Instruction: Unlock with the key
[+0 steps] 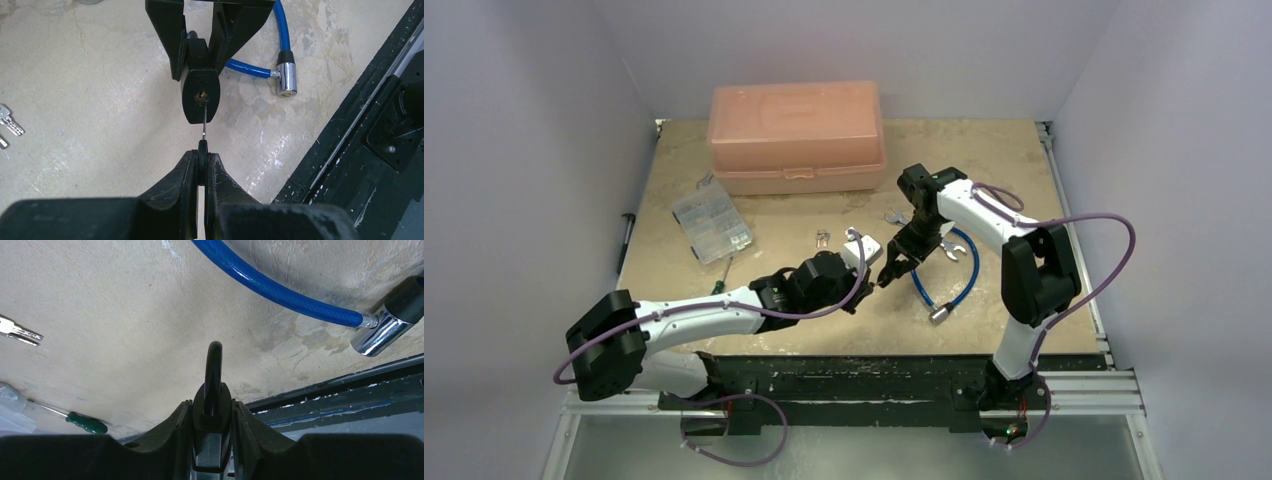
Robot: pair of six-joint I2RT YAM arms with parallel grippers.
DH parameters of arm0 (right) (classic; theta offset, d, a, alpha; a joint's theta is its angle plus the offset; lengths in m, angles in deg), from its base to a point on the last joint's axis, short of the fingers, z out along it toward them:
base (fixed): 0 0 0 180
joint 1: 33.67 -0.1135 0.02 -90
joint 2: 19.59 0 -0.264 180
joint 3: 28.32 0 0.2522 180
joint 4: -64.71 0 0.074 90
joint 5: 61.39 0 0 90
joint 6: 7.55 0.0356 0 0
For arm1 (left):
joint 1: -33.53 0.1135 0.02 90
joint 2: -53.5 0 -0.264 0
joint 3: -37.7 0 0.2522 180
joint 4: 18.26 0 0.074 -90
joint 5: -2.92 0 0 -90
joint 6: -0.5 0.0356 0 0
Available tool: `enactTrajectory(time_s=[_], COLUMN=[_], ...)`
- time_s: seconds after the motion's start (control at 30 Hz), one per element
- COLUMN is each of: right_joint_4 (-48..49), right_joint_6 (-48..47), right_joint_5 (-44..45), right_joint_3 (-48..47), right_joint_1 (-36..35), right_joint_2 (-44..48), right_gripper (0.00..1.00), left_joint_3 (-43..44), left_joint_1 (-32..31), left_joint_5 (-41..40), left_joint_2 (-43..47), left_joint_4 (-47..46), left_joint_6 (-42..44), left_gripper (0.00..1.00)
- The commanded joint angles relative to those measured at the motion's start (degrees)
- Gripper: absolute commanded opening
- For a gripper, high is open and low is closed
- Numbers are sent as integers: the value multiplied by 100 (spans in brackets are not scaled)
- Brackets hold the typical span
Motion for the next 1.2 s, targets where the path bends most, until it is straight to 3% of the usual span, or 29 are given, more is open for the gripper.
enactTrajectory(time_s=[0.0,1.17], right_joint_4=[-165,-167], right_joint_6=[19,-52], right_joint_5=[-137,89], right_joint_3=[-9,-39], right_joint_1=[7,7], right_joint_2=[328,265], right_gripper=[0,0], left_joint_3=[222,271], left_joint_1=[-40,-182], left_joint_5=[-202,-435], left_joint_2=[-28,-379], left_joint_4=[-384,-807], left_joint_6=[-47,-40], left_gripper=[0,0])
